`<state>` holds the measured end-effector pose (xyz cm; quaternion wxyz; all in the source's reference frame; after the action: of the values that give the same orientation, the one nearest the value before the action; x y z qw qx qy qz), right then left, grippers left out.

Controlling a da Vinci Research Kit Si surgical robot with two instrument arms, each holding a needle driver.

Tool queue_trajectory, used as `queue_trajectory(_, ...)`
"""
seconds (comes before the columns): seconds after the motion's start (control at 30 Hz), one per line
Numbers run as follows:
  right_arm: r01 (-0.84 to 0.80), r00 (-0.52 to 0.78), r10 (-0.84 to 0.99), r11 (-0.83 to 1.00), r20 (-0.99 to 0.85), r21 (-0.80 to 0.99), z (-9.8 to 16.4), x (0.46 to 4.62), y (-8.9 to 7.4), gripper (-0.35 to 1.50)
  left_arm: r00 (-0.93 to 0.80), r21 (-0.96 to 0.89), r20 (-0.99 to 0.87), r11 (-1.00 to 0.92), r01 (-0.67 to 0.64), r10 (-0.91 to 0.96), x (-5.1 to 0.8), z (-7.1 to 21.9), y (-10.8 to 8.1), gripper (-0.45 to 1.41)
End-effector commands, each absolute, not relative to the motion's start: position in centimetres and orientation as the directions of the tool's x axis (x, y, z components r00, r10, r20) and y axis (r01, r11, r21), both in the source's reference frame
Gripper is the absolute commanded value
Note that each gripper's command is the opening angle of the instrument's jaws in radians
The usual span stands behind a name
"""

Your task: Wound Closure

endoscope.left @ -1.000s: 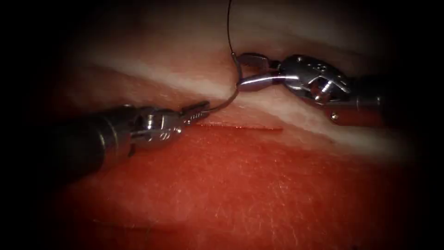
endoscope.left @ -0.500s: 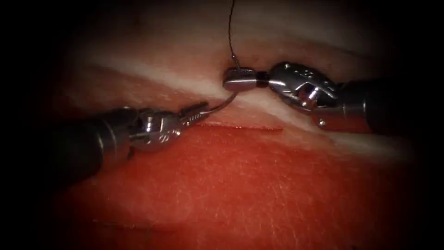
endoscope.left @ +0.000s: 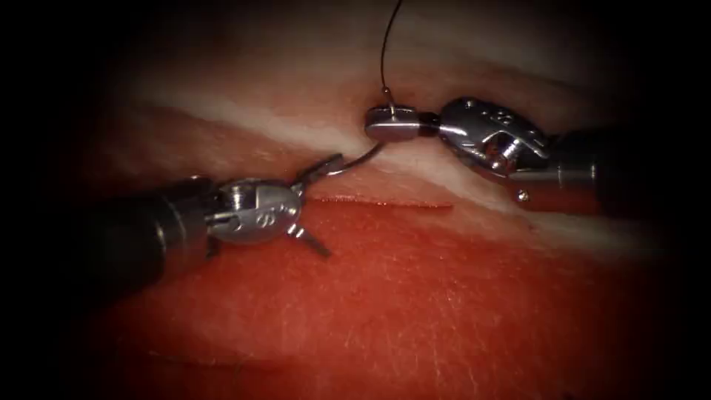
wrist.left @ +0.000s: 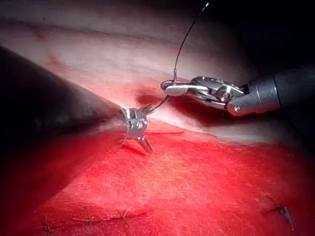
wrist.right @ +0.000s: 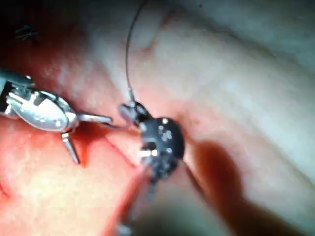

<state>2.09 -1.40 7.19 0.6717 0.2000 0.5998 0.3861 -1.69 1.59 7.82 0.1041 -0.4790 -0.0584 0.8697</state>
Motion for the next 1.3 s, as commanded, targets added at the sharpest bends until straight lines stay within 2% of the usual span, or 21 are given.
queue_trajectory(0.03, -0.273, -0.004, 0.737, 0.649, -0.676, 0.710, 7.24, 2.15, -1.42, -0.35, -0.501, -0.231, -0.825, -0.965, -0.125, 0.262, -1.72, 7.85, 1.66, 0.77)
queue_trajectory(0.23, -0.261, 0.028, 0.645, 0.742, -0.764, 0.617, 7.23, 2.08, -1.44, -0.35, -0.437, -0.397, -0.800, -0.909, -0.129, 0.411, -1.62, 7.70, 1.87, 0.89)
queue_trajectory(0.37, -0.212, 0.048, 0.539, 0.828, -0.841, 0.518, 7.21, 2.05, -1.46, -0.35, -0.370, -0.502, -0.770, -0.851, -0.154, 0.520, -1.57, 7.61, 2.06, 0.86)
queue_trajectory(0.5, -0.171, 0.047, 0.452, 0.882, -0.891, 0.438, 7.17, 2.06, -1.48, -0.35, -0.333, -0.651, -0.660, -0.734, -0.194, 0.673, -1.59, 7.62, 2.11, 0.79)
queue_trajectory(0.73, -0.111, 0.058, 0.307, 0.947, -0.950, 0.300, 7.14, 2.09, -1.50, -0.35, -0.370, -0.710, -0.593, -0.681, -0.179, 0.715, -1.68, 7.72, 2.18, 0.77)
queue_trajectory(1.03, -0.020, 0.050, 0.068, 0.998, -0.996, 0.067, 7.02, 2.16, -1.57, -0.35, -0.405, -0.709, -0.557, -0.669, -0.223, 0.725, -1.73, 7.97, 2.31, 0.77)
queue_trajectory(1.3, 0.019, 0.017, -0.015, 1.000, -1.000, -0.015, 6.91, 2.27, -1.61, -0.35, -0.456, -0.717, -0.518, -0.658, -0.229, 0.723, -1.82, 8.06, 2.32, 0.77)
